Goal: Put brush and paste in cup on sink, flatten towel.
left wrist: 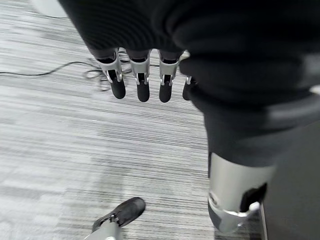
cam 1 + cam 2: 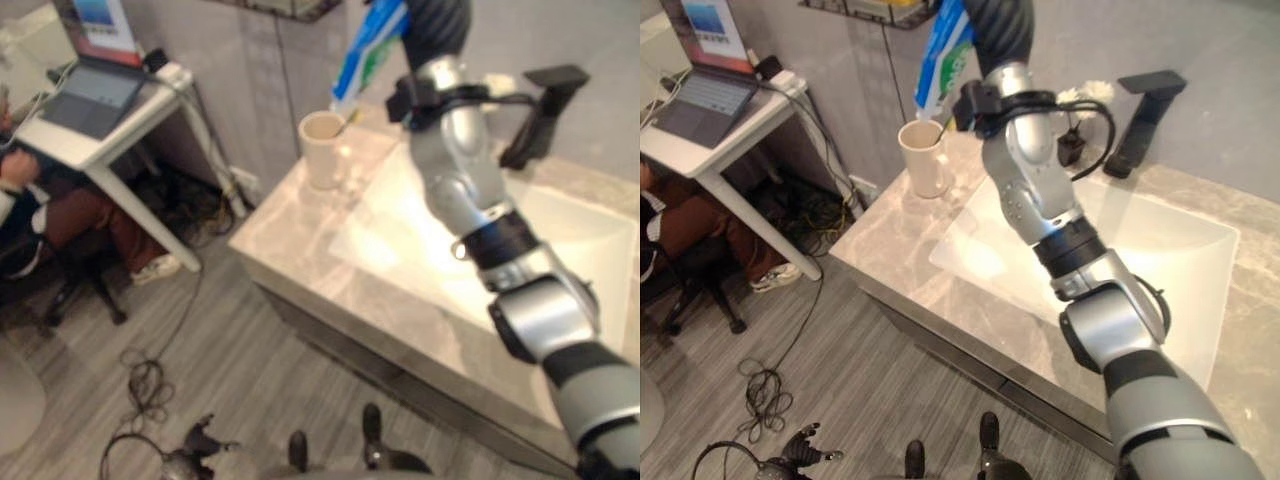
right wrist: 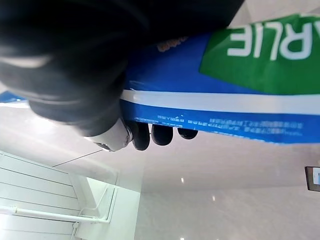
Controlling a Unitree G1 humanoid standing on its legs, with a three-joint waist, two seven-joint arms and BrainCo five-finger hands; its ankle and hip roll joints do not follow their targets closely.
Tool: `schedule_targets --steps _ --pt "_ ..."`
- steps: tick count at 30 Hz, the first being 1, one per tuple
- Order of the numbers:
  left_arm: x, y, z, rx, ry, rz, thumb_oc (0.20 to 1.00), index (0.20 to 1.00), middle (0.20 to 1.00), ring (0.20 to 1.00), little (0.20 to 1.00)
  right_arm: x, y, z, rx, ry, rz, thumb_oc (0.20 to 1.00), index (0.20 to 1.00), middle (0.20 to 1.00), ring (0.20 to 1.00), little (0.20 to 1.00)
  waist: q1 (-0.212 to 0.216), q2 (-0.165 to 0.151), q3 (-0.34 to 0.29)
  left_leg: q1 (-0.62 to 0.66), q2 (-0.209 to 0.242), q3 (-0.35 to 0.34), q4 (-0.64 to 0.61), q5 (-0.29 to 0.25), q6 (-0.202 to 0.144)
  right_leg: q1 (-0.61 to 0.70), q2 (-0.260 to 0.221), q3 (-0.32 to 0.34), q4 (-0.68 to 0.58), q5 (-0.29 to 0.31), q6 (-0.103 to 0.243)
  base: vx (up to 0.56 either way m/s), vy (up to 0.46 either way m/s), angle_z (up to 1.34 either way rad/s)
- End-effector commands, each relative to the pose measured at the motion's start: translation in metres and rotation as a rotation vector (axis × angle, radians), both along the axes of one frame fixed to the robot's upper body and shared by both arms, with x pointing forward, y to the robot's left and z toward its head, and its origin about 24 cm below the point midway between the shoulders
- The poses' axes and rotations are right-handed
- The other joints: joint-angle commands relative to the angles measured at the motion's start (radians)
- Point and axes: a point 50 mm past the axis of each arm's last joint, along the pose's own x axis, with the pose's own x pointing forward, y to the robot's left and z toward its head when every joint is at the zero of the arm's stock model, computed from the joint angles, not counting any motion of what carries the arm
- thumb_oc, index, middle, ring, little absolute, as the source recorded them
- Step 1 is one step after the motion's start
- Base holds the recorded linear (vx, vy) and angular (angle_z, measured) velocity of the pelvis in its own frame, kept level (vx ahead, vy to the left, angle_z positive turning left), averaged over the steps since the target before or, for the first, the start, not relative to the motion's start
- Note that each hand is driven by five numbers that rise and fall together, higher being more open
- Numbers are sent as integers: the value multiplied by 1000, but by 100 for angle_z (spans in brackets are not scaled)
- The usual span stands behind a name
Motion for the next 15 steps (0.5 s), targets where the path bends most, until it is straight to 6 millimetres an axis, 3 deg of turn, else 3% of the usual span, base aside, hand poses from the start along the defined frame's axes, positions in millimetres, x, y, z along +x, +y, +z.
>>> schedule_targets --steps 1,9,13,15 --pt "23 25 15 87 -68 2 1000 1000 1000 1000 1000 -23 7 60 54 -212 19 200 200 200 200 200 17 -78 36 81 -94 52 13 -22 71 82 -28 102 2 -126 35 25 -45 6" --pt "27 21 19 44 -131 21 1000 1000 1000 1000 1000 -24 0 70 44 -242 -52 200 200 200 200 200 30 -69 62 39 -89 24 13 6 54 61 -29 71 2 -131 30 13 -54 8" --pt "36 19 23 36 -157 -1 1000 1000 1000 1000 1000 -23 -19 79 47 -262 -179 200 200 200 200 200 22 -64 82 -11 -90 5 13 19 44 33 -39 31 2 -125 32 -30 -17 34" --pt "42 17 25 32 -168 -34 1000 1000 1000 1000 1000 -21 -38 77 77 -250 -253 200 200 200 200 200 3 -56 97 -42 -85 33 13 25 35 22 -56 -18 2 -129 34 -54 9 54"
